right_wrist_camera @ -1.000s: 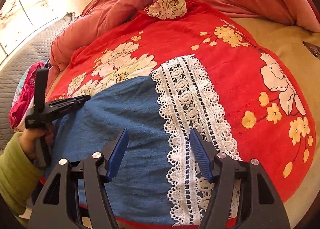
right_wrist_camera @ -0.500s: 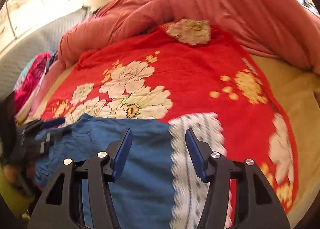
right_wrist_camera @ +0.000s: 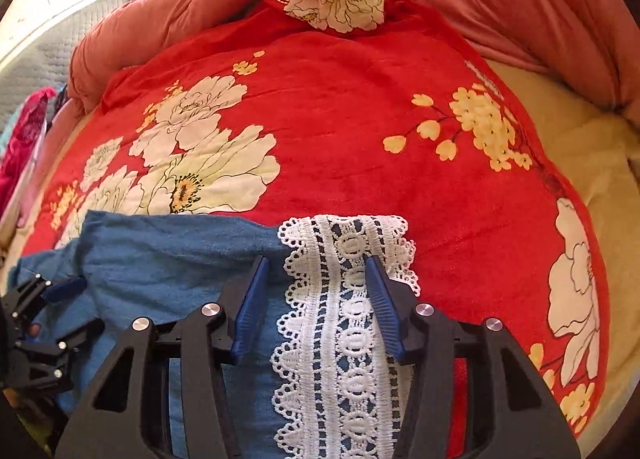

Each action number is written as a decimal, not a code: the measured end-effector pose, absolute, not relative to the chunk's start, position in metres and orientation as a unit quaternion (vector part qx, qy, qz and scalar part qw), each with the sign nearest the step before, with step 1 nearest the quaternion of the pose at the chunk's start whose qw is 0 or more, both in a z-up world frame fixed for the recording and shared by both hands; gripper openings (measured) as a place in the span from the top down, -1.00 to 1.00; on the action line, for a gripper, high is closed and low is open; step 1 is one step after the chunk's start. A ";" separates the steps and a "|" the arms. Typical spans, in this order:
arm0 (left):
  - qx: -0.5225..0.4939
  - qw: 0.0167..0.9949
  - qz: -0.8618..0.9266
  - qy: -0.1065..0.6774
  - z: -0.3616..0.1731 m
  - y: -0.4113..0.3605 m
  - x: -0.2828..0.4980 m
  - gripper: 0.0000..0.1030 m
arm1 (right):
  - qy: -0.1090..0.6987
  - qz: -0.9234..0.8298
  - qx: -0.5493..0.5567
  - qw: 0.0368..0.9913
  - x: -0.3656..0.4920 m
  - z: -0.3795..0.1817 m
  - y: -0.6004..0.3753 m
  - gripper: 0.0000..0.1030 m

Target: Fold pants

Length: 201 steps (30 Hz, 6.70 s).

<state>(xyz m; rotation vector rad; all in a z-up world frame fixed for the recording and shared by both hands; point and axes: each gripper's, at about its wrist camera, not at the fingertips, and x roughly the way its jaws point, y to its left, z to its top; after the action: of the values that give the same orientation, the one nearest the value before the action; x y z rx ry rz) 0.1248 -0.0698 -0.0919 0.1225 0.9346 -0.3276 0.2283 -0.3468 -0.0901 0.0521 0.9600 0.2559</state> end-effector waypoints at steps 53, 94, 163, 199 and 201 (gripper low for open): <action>0.154 0.793 -0.310 0.501 -0.061 -0.262 0.253 -0.30 | 0.431 0.114 0.204 0.872 0.084 -0.092 -0.424 -0.22; -0.023 0.785 -0.423 0.453 -0.026 -0.200 0.233 0.81 | 0.363 0.211 0.143 0.896 0.079 -0.020 -0.355 0.58; -0.173 0.784 -0.214 0.557 -0.074 -0.015 0.189 0.26 | 0.381 0.381 -0.011 0.842 0.068 -0.072 -0.189 0.74; -0.195 0.815 -0.155 0.523 -0.075 0.038 0.160 0.77 | 0.375 0.391 -0.165 0.824 0.062 -0.107 -0.118 0.52; -0.192 0.817 -0.151 0.523 -0.078 0.038 0.161 0.73 | 0.378 0.396 -0.158 0.822 0.064 -0.105 -0.121 0.38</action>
<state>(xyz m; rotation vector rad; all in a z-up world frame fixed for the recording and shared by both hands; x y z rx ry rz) 0.1608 0.0375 -0.0784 -0.4102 1.1147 -0.3222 0.0637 -0.1208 -0.1051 -0.3359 0.8037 0.8421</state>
